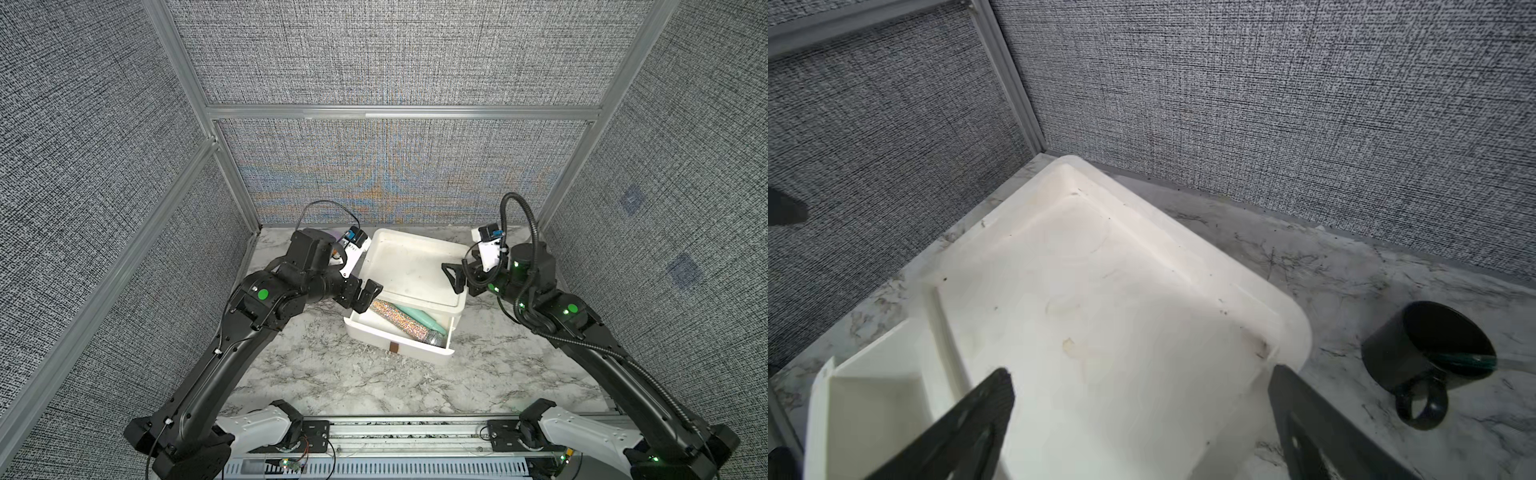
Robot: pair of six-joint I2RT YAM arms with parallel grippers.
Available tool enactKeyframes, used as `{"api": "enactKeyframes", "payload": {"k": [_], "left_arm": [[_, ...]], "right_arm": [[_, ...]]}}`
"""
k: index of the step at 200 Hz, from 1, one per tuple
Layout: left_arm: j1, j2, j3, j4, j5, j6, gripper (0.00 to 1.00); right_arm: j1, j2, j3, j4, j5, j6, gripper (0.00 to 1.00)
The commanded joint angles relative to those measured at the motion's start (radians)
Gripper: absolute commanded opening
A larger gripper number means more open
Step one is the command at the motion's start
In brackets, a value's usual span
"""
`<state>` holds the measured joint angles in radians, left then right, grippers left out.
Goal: Take the microphone out of the drawer
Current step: Open the drawer in the storage box.
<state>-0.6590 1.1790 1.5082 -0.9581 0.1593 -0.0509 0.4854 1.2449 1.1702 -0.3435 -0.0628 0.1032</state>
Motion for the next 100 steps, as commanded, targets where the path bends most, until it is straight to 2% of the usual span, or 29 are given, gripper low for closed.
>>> {"api": "enactKeyframes", "payload": {"k": [1, 38, 100], "left_arm": [[-0.040, -0.034, -0.066, 0.043, 0.014, -0.089, 1.00], [-0.129, -0.095, -0.184, 0.129, -0.030, -0.197, 1.00], [-0.236, -0.062, -0.271, 0.210, -0.116, -0.321, 1.00]], "right_arm": [[-0.061, 0.047, 0.030, 0.043, -0.078, -0.026, 0.98], [-0.167, 0.140, 0.058, 0.123, -0.236, -0.049, 0.98], [-0.186, 0.282, 0.094, 0.185, -0.363, -0.094, 0.98]]}}
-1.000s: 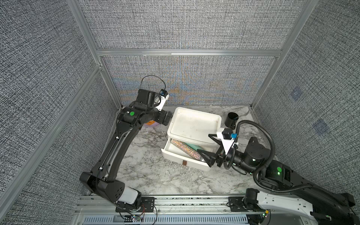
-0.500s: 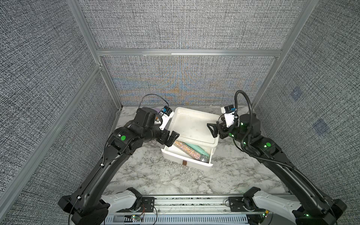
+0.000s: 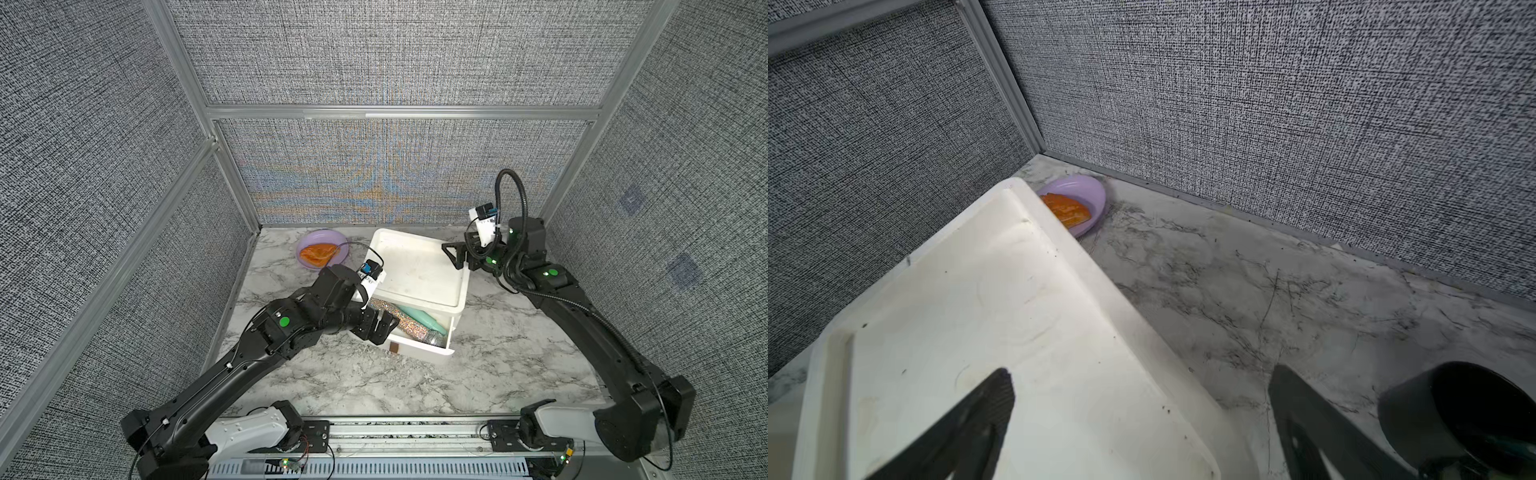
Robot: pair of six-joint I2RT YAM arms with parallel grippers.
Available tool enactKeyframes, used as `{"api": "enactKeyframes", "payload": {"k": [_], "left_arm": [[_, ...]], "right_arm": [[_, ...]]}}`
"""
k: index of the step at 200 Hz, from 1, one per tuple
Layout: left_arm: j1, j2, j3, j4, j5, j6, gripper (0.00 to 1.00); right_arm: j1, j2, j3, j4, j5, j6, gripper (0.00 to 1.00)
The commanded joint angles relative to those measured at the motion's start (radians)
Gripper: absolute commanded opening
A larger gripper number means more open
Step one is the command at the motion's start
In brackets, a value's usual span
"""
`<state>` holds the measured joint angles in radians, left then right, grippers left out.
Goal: Take the microphone out of the drawer
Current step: Open the drawer in the storage box.
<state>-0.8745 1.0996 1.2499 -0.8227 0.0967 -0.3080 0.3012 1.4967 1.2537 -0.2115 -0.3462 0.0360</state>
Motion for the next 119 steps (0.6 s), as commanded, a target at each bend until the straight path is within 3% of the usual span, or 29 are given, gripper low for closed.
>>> {"api": "enactKeyframes", "payload": {"k": [1, 119], "left_arm": [[-0.021, 0.019, -0.014, 0.076, -0.054, -0.065, 1.00], [-0.031, 0.137, -0.025, 0.087, -0.023, -0.202, 1.00]], "right_arm": [[-0.002, 0.031, 0.010, 0.053, -0.081, -0.027, 0.98], [0.000, 0.103, -0.005, 0.031, 0.103, -0.043, 0.98]]}}
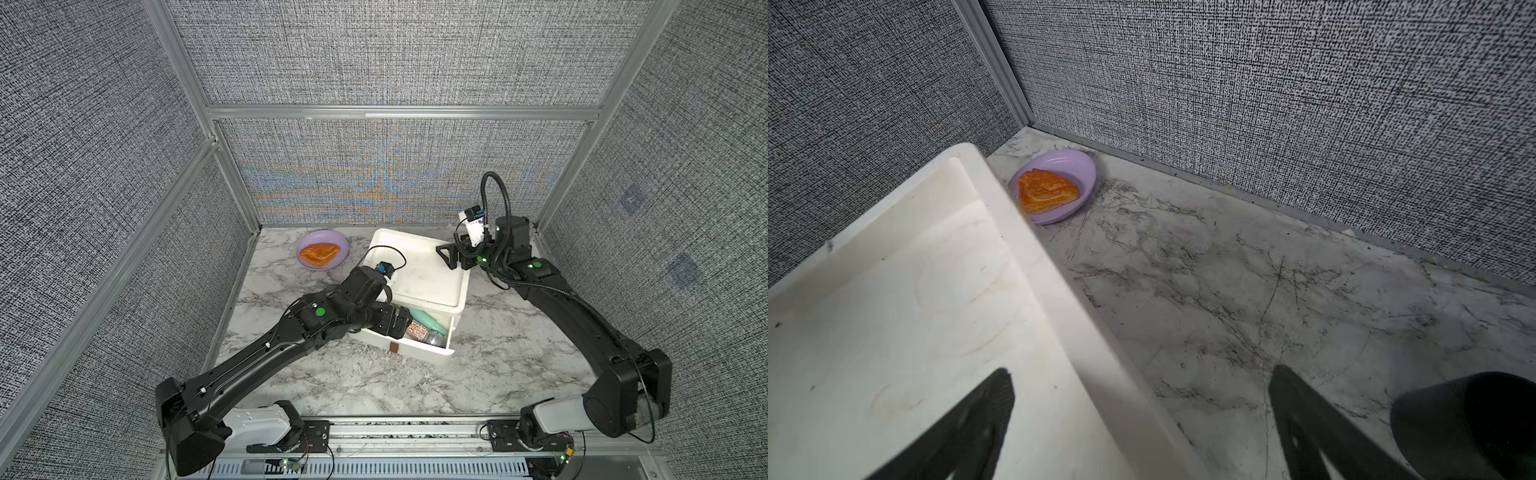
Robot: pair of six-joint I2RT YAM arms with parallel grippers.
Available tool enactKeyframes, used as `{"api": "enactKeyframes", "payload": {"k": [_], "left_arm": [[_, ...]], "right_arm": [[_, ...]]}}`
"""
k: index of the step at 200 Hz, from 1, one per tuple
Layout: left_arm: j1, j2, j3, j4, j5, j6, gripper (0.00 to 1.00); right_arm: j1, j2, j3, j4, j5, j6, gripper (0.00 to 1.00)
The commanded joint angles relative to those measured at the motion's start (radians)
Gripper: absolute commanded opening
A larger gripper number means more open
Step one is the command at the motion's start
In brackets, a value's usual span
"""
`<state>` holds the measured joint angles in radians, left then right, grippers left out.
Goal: Take the microphone out of the drawer
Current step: Open the drawer in the storage box.
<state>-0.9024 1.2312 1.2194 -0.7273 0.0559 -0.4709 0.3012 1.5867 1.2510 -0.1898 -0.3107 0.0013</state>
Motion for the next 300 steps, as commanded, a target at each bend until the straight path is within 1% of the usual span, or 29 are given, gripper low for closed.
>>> {"api": "enactKeyframes", "payload": {"k": [1, 41, 63, 90, 114, 152, 165, 187, 204, 233, 247, 254, 267, 300], "left_arm": [[-0.003, 0.005, 0.006, -0.012, 0.019, -0.040, 1.00], [-0.003, -0.026, -0.002, -0.178, 0.080, -0.057, 1.00], [-0.004, -0.046, -0.002, -0.239, 0.097, -0.057, 1.00], [-0.003, -0.032, 0.029, -0.319, 0.093, -0.026, 1.00], [-0.003, 0.010, 0.060, -0.354, 0.070, 0.001, 1.00], [-0.004, 0.074, 0.100, -0.399, 0.021, 0.001, 0.98], [-0.003, 0.091, 0.124, -0.424, 0.028, 0.011, 0.98], [-0.004, 0.132, 0.179, -0.500, 0.074, 0.041, 0.97], [-0.004, 0.164, 0.229, -0.582, 0.056, 0.067, 0.96], [-0.004, 0.225, 0.297, -0.671, 0.026, 0.114, 0.96], [-0.004, 0.263, 0.326, -0.692, 0.015, 0.120, 0.96], [-0.004, 0.287, 0.344, -0.701, 0.028, 0.132, 0.96], [-0.006, 0.320, 0.364, -0.711, 0.052, 0.135, 0.92], [-0.019, 0.324, 0.377, -0.715, 0.054, 0.118, 0.92]], "right_arm": [[-0.001, 0.014, -0.002, 0.009, 0.070, -0.008, 0.98], [-0.001, 0.042, 0.016, -0.018, 0.139, -0.012, 0.98], [0.000, 0.043, 0.020, -0.015, 0.142, -0.010, 0.98], [0.003, 0.041, 0.018, -0.013, 0.139, -0.011, 0.98], [0.016, 0.040, 0.019, -0.014, 0.148, -0.020, 0.98], [0.044, 0.034, 0.011, -0.005, 0.197, -0.022, 0.98], [0.050, 0.040, 0.013, -0.001, 0.232, -0.010, 0.98], [0.060, 0.048, 0.012, 0.006, 0.311, 0.008, 0.98], [0.061, 0.060, 0.021, 0.000, 0.346, 0.018, 0.98], [0.061, 0.099, 0.060, -0.030, 0.379, 0.023, 0.98], [0.066, 0.110, 0.068, -0.034, 0.394, 0.026, 0.98], [0.067, 0.115, 0.071, -0.033, 0.398, 0.030, 0.98], [0.069, 0.122, 0.079, -0.038, 0.404, 0.037, 0.98], [0.070, 0.154, 0.118, -0.062, 0.442, 0.056, 0.98]]}}
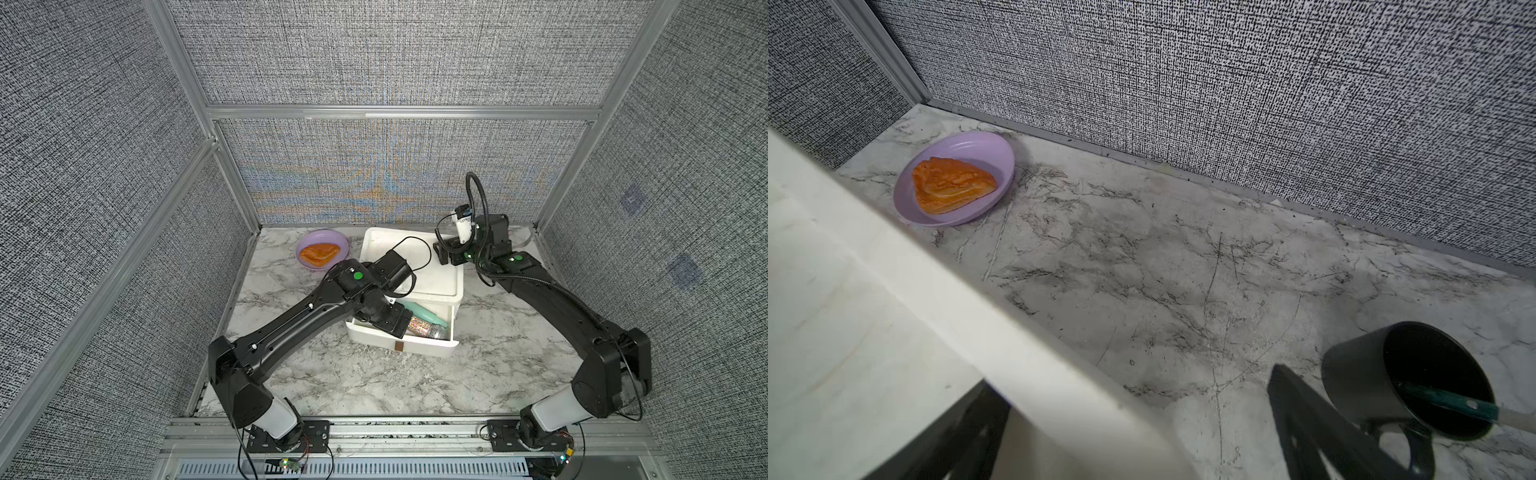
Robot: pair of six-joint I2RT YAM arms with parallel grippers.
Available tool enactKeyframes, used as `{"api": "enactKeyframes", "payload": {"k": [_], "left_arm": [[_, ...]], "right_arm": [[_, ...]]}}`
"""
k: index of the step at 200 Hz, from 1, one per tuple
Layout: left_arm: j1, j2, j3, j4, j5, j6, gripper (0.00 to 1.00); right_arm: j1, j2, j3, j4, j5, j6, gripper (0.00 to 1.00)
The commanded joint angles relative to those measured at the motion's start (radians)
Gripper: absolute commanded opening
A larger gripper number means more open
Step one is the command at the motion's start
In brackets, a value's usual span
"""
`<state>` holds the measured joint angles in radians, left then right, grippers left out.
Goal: Take the microphone out of the drawer
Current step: Open the drawer in the storage box.
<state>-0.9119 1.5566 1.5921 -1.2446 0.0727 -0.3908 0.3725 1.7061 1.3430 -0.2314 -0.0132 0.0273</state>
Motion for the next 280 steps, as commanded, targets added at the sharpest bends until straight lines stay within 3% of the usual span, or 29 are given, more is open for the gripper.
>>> {"api": "enactKeyframes", "payload": {"k": [1, 76, 164, 218, 262, 280], "left_arm": [[-0.010, -0.001, 0.005, -0.199, 0.037, 0.036, 0.92], [-0.038, -0.120, -0.066, -0.093, 0.102, -0.110, 0.92], [-0.024, -0.172, 0.071, -0.002, -0.067, -0.080, 1.00], [0.164, -0.252, 0.057, 0.022, -0.081, 0.016, 1.00], [0.345, -0.295, 0.039, 0.103, -0.077, 0.104, 1.00], [0.430, -0.299, 0.021, 0.143, -0.016, 0.146, 1.00]], "right_arm": [[-0.002, 0.036, 0.028, -0.023, 0.145, 0.031, 0.98], [0.019, 0.056, 0.039, -0.006, 0.160, 0.077, 0.98], [0.037, -0.075, 0.041, 0.036, 0.099, -0.003, 0.98], [0.092, -0.201, 0.080, -0.026, 0.066, -0.085, 0.98], [0.231, -0.291, 0.075, -0.159, 0.033, -0.167, 0.98], [0.295, -0.334, 0.064, -0.209, -0.024, -0.195, 0.97]]}}
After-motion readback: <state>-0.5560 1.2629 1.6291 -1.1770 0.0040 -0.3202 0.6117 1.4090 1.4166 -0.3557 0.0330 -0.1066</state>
